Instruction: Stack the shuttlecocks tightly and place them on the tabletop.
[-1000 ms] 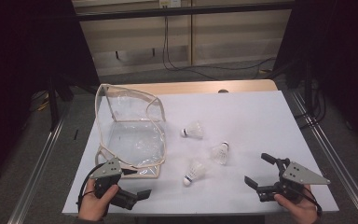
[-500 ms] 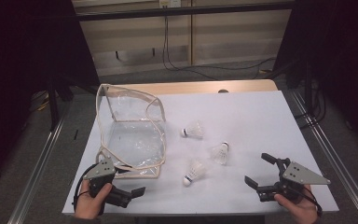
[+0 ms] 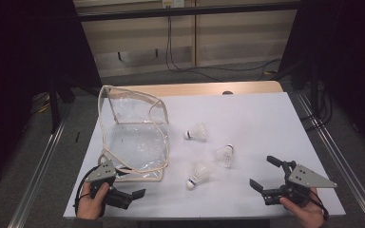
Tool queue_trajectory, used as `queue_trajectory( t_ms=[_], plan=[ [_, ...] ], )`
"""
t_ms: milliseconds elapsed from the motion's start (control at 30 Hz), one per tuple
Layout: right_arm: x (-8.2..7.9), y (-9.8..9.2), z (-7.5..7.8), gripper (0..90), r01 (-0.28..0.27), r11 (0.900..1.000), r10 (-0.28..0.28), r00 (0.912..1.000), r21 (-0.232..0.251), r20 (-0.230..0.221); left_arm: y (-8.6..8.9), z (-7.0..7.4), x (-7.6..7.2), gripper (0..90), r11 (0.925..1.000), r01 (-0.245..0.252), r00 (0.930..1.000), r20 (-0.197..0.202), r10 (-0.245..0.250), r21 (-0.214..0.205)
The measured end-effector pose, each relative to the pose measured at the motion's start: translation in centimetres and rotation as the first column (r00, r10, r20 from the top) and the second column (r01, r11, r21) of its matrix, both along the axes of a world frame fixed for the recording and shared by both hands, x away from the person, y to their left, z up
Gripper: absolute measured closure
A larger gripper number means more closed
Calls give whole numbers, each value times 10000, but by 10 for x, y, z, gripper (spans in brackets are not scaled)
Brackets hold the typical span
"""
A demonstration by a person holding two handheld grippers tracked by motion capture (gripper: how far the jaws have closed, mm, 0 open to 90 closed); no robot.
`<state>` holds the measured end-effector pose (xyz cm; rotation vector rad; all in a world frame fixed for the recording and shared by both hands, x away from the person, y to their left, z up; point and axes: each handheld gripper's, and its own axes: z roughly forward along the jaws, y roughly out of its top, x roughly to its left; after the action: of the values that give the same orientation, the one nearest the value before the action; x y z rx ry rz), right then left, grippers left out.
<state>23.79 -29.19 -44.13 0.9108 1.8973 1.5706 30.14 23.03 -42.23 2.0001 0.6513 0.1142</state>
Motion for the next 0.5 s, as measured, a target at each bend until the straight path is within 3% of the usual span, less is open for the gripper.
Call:
queue_trajectory(
  t_ms=[67,500],
  plan=[
    [0,0,0,9,-4,10000,4,10000,-25,17,1,-1,1,33,9999,25,10000,29,-26,137],
    [1,0,0,11,-13,10000,13,10000,-79,-45,0,-2,3,33,9999,129,9998,119,-129,-3]
  ],
)
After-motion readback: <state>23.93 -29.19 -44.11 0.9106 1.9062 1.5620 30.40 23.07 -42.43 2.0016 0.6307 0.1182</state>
